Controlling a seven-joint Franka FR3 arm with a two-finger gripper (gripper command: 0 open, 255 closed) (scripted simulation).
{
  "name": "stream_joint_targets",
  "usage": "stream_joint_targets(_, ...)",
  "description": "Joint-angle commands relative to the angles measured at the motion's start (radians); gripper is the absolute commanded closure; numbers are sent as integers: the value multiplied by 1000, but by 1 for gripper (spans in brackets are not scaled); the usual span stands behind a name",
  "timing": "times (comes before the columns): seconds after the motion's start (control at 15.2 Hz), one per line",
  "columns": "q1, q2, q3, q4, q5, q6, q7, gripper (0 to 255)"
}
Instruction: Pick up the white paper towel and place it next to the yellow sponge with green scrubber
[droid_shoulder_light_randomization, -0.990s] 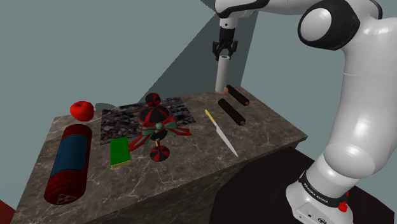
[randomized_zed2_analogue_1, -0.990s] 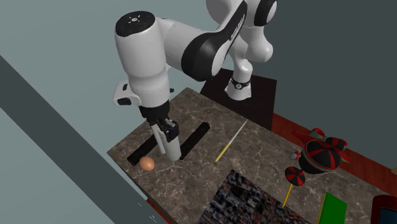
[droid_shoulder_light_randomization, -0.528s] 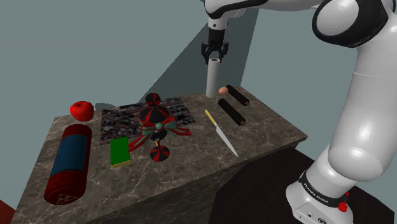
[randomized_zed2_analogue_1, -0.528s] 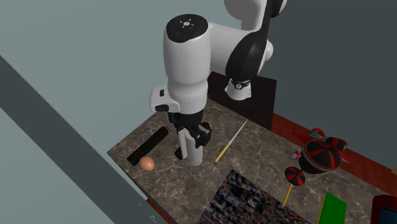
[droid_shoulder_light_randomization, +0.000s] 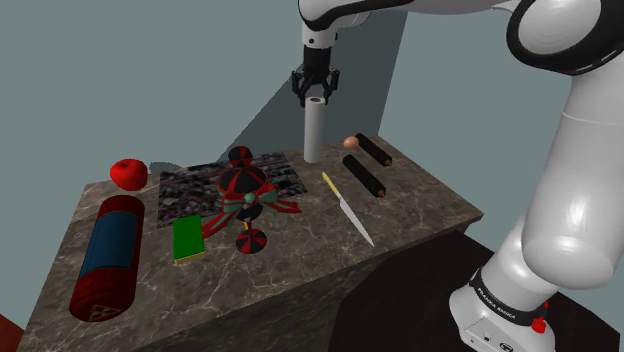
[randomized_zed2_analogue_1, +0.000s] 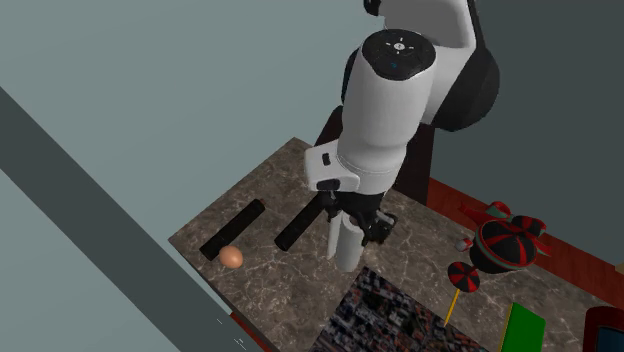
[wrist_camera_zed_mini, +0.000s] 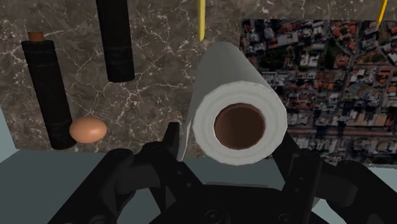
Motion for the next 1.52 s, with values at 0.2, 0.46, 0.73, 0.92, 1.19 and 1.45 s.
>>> stream_joint_targets(0.2, 69, -2, 40, -6, -12, 1, 112, 255)
stream_joint_targets(0.46, 124, 17, 72, 21, -21, -10, 200, 255)
stream_joint_targets(0.73, 181, 52, 102, 71, -32, -29, 286, 255)
stream_joint_targets(0.92, 225, 89, 122, 125, -42, -48, 348, 255)
stream_joint_targets(1.19, 286, 155, 145, 222, -56, -83, 429, 255)
stream_joint_targets(1.45, 351, 243, 164, 356, -74, -134, 505, 255)
